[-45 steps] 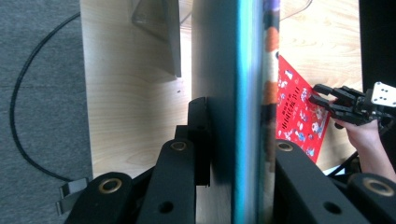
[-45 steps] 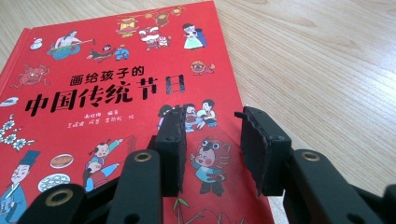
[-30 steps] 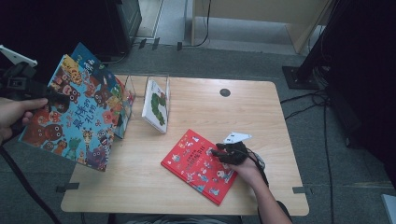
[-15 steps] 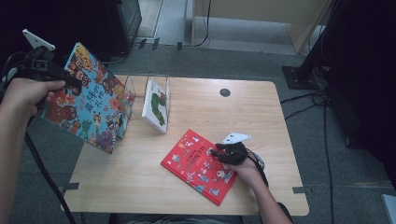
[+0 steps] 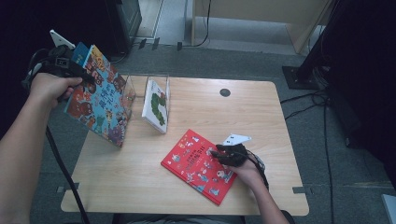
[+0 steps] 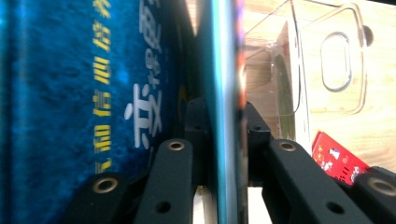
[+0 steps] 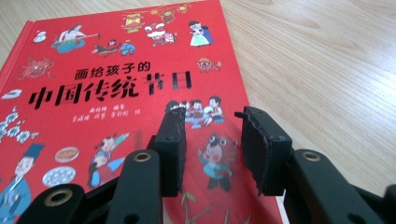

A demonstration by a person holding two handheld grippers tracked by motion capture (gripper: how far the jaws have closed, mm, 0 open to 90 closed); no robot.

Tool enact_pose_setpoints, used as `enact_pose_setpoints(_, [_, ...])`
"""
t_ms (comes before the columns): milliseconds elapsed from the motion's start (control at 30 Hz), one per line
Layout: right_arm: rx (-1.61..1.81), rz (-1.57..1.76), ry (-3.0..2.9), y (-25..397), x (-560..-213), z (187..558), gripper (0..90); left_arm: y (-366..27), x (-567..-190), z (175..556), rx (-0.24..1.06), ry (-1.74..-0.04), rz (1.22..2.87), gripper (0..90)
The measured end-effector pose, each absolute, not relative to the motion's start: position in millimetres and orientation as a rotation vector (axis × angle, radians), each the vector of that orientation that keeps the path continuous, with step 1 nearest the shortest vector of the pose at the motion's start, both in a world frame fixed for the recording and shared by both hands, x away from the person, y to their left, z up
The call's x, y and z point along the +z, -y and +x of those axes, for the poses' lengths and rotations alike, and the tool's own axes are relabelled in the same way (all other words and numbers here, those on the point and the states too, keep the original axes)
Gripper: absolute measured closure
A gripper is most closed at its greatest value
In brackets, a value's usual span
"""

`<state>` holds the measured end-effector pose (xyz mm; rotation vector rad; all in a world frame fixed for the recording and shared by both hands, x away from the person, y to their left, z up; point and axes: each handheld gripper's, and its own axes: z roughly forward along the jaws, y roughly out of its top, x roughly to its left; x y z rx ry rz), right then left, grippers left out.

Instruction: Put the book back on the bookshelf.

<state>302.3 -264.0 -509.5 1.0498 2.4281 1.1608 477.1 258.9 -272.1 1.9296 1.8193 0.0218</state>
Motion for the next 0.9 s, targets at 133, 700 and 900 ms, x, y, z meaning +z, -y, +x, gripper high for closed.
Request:
enact_pose_setpoints(133, [1.188, 1.086, -2.414, 270, -510, 299, 59.6, -258, -268, 474, 0.009, -1.78, 1.942, 67.9])
enact_pose_setpoints(700, [1.199, 1.142, -2.393, 282, -507, 295, 59.5, -264, -242, 444, 0.123, -1.746, 1.955, 47.4])
enact_pose_setpoints(900, [1.207, 1.134, -2.384, 286, -505, 292, 59.5, -265, -228, 429, 0.09, -1.677, 1.937, 48.0])
